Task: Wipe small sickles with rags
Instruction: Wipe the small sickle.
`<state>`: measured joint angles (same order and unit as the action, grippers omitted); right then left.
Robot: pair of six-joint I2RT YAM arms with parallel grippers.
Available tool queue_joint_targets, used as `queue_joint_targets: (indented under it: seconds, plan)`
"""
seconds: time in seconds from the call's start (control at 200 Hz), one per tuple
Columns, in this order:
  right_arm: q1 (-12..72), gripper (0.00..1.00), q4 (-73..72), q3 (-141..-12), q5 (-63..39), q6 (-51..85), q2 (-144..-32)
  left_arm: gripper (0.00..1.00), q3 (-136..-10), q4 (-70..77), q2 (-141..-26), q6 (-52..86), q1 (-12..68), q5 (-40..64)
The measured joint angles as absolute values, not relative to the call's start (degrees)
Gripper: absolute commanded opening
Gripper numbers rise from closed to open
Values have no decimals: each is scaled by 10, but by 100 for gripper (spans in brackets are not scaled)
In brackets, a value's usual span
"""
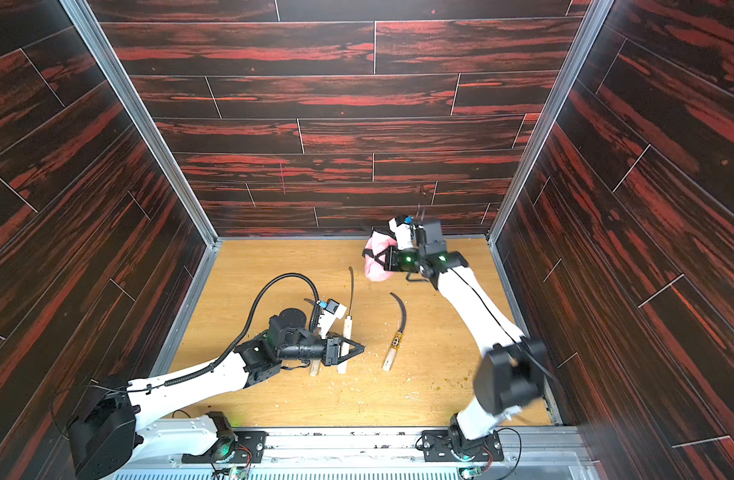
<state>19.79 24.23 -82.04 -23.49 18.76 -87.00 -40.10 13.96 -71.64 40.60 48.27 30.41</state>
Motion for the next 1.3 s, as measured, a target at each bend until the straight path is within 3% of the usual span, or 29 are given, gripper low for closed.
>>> queue_joint_targets:
  seconds: [0.205,0.496,1.002,1.303]
  plan:
    - [258,0,262,-796,-238,186,-768,0,-436,79,-716,357,483,260]
    - [315,0,285,-754,-230,203,-764,0,-444,38,-716,330,483,234]
    - [292,0,284,-855,-219,203,-907,0,-468,5,-717,318,478,241]
    - [220,0,240,-924,-286,221,-975,0,-474,25,-717,316,481,256]
